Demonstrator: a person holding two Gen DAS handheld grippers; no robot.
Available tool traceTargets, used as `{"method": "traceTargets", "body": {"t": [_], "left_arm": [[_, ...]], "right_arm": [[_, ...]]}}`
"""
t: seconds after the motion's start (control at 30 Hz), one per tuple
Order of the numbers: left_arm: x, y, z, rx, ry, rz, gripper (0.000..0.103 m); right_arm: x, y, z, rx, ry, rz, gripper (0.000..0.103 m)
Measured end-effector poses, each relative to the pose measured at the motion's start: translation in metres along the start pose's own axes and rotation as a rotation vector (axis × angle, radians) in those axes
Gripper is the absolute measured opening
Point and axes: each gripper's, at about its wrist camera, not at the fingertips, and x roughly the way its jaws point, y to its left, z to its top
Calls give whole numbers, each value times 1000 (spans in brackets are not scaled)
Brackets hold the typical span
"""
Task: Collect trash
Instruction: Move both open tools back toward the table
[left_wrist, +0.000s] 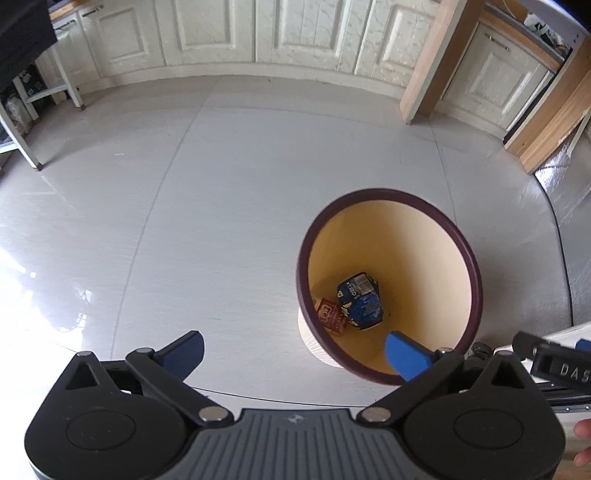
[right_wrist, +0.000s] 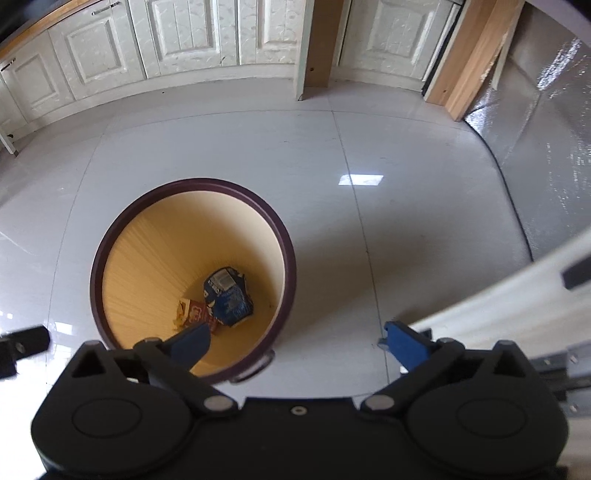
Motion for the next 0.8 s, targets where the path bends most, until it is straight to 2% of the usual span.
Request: {"method": "traceTargets", "body": {"t": [0.33,0.8], "left_arm": [[-73,13,-25,2,-65,-5,103],[-186,32,-66,-12,-268,30,103]], "right_arm": [[-68,-10,-26,-13,-52,5,103],[-186,-15,-51,-83,-264,70,103]]}}
